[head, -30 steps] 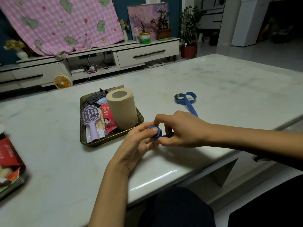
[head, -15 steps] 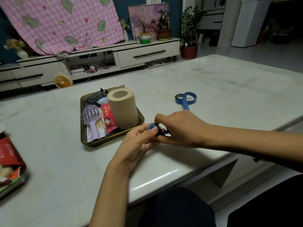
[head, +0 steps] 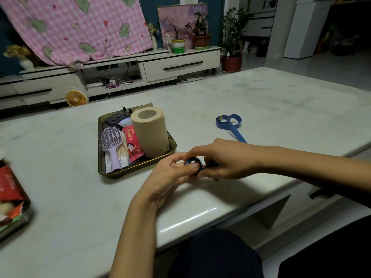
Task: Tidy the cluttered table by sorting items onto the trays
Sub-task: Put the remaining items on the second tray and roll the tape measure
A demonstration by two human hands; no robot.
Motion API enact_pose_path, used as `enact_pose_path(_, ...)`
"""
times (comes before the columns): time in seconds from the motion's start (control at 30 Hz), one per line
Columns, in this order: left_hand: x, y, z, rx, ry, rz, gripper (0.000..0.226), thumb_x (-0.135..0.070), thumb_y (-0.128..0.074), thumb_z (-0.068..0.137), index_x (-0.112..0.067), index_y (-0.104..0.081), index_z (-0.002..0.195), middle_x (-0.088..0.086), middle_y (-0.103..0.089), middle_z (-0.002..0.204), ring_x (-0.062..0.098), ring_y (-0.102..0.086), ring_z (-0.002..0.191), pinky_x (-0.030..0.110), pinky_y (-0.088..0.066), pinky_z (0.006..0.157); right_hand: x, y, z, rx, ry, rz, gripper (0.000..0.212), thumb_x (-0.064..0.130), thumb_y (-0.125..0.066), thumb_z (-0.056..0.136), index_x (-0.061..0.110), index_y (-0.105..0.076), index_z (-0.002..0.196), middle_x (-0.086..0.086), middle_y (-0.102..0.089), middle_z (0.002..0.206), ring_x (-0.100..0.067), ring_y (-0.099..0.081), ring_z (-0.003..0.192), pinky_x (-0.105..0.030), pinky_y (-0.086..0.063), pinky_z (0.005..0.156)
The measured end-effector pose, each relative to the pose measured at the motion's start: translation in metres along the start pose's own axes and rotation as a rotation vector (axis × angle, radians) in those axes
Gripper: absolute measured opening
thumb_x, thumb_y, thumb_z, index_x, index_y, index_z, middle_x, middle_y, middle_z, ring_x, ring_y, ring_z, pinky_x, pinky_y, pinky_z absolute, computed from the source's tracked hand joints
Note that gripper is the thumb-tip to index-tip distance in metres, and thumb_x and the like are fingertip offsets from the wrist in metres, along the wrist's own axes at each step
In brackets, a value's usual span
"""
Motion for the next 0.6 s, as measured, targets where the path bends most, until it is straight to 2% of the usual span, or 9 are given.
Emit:
enact_pose_path(0.03, -0.001, 0.000, 0.000, -0.001, 0.002, -0.006, 0.041, -0.008, -0.068, 0.067, 0.002, -0.060, 0.105, 0.012, -0.070, 0.081, 0.019, -0.066, 0.070, 0.025, -0.056, 0.070, 0.000, 0.003, -0.001, -0.025, 0.002, -0.019, 0.032, 0.027, -0.059, 0.089, 0.025, -0.053, 0.120, 0.015, -0.052, 0.058, 0.006, -0.052, 0.056, -0.016, -0.037, 0.058)
enact_pose_path(0.13, -0.002, 0.002, -0.001, -0.029, 0.005, -0.042, 0.044, -0.012, -0.069, 0.066, 0.001, -0.061, 0.107, 0.013, -0.071, 0.087, 0.017, -0.067, 0.071, 0.023, -0.056, 0.068, 0.000, 0.015, -0.002, -0.137, 0.004, -0.172, 0.036, 0.041, -0.061, 0.085, 0.023, -0.054, 0.115, 0.012, -0.051, 0.067, -0.009, -0.048, 0.061, -0.025, -0.033, 0.056)
enact_pose_path(0.2, -0.002, 0.005, -0.001, -0.049, 0.005, -0.084, 0.041, -0.012, -0.069, 0.066, -0.001, -0.062, 0.105, 0.014, -0.072, 0.092, 0.019, -0.069, 0.076, 0.025, -0.057, 0.071, 0.001, 0.019, -0.003, -0.210, 0.019, -0.256, 0.041, 0.049, -0.059, 0.083, 0.020, -0.052, 0.110, 0.010, -0.050, 0.068, -0.012, -0.042, 0.060, -0.024, -0.026, 0.050)
enact_pose_path(0.27, -0.002, 0.007, -0.001, -0.056, 0.005, -0.103, 0.042, -0.013, -0.069, 0.066, -0.002, -0.062, 0.106, 0.015, -0.071, 0.095, 0.019, -0.069, 0.080, 0.026, -0.057, 0.074, 0.004, 0.020, -0.006, -0.279, 0.041, -0.288, 0.044, 0.055, -0.056, 0.081, 0.017, -0.050, 0.102, 0.004, -0.056, 0.069, -0.016, -0.042, 0.058, -0.027, -0.023, 0.050)
enact_pose_path(0.33, -0.002, 0.005, 0.000, -0.044, 0.002, -0.089, 0.047, -0.015, -0.068, 0.068, 0.001, -0.060, 0.111, 0.016, -0.070, 0.098, 0.019, -0.068, 0.082, 0.026, -0.057, 0.075, 0.007, 0.022, -0.008, -0.346, 0.050, -0.309, 0.043, 0.054, -0.058, 0.081, 0.015, -0.048, 0.094, -0.004, -0.062, 0.070, -0.025, -0.047, 0.058, -0.028, -0.024, 0.053)
enact_pose_path(0.4, -0.001, -0.002, 0.000, 0.002, -0.007, -0.024, 0.044, -0.018, -0.067, 0.070, -0.001, -0.061, 0.109, 0.014, -0.070, 0.097, 0.017, -0.067, 0.082, 0.025, -0.056, 0.075, 0.012, 0.021, -0.010, -0.395, 0.074, -0.358, 0.040, 0.044, -0.066, 0.078, 0.009, -0.050, 0.088, -0.011, -0.063, 0.064, -0.034, -0.054, 0.055, -0.027, -0.022, 0.049)
enact_pose_path(0.5, -0.001, -0.007, -0.002, 0.031, -0.012, 0.027, 0.033, -0.018, -0.066, 0.070, -0.005, -0.064, 0.100, 0.009, -0.071, 0.088, 0.013, -0.067, 0.077, 0.021, -0.055, 0.073, 0.019, 0.022, -0.012, -0.453, 0.116, -0.419, 0.042, 0.030, -0.083, 0.063, 0.002, -0.053, 0.074, -0.013, -0.057, 0.047, -0.032, -0.050, 0.036, -0.017, -0.009, 0.044)
enact_pose_path(0.53, 0.000, -0.006, -0.001, 0.022, -0.012, 0.018, 0.031, -0.016, -0.066, 0.070, -0.004, -0.064, 0.098, 0.008, -0.071, 0.086, 0.012, -0.067, 0.074, 0.020, -0.055, 0.071, 0.019, 0.022, -0.012, -0.457, 0.114, -0.429, 0.043, 0.031, -0.082, 0.064, 0.002, -0.053, 0.075, -0.013, -0.057, 0.048, -0.032, -0.050, 0.037, -0.018, -0.009, 0.044)
enact_pose_path(0.6, 0.000, -0.004, -0.001, 0.009, -0.005, -0.020, 0.029, -0.011, -0.065, 0.069, -0.003, -0.064, 0.097, 0.009, -0.071, 0.085, 0.013, -0.067, 0.072, 0.020, -0.056, 0.069, 0.016, 0.019, -0.007, -0.404, 0.085, -0.451, 0.042, 0.041, -0.069, 0.078, 0.005, -0.051, 0.090, -0.013, -0.064, 0.065, -0.034, -0.058, 0.055, -0.026, -0.013, 0.046)
Point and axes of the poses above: each hand's wrist, its own z-axis towards the middle knuckle, its own y-axis out of the back of the hand, x = y × z, the point moved 9 cm from there along z, towards the middle knuckle
